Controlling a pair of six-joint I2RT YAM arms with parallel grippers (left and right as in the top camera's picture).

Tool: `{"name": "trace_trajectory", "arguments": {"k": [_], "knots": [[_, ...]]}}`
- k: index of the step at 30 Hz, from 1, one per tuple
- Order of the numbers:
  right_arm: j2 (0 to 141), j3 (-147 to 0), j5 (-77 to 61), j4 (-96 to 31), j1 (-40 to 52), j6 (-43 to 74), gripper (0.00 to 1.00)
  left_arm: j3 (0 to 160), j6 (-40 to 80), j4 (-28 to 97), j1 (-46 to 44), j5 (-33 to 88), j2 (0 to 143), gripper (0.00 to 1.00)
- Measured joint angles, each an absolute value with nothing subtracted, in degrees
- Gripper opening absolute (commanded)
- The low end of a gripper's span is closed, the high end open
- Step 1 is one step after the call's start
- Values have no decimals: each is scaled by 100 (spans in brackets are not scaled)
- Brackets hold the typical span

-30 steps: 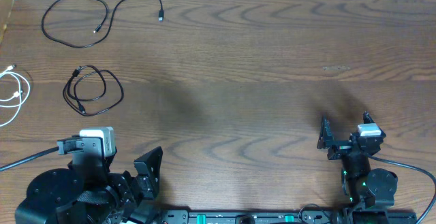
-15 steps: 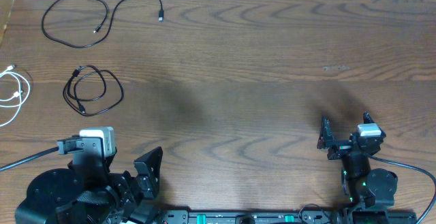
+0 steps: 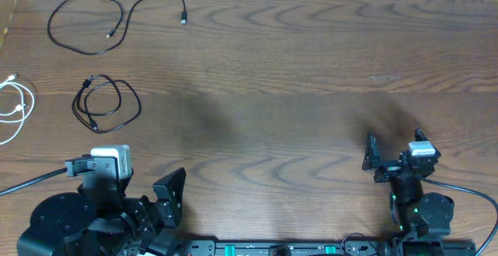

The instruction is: Untangle cables

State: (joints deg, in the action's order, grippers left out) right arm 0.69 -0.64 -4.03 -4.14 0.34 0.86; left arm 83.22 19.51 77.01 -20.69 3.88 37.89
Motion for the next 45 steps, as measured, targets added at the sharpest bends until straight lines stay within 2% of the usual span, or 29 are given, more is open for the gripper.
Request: {"name": "trace_trajectory", "arguments": {"k": [11,24,36,45], "knots": [[69,-64,-401,-410,34,86,99,8110,1772,7658,-1850,314,3739,97],[69,-60,-401,-401,34,86,99,5931,95,5684,-1074,913,2646,98],[69,-58,-401,-401,34,89,99,4289,-388,5422,-370,1046,1544,98],[69,-58,-401,-403,34,89,99,3321,-497,4427,-309,1066,1428,98]]}}
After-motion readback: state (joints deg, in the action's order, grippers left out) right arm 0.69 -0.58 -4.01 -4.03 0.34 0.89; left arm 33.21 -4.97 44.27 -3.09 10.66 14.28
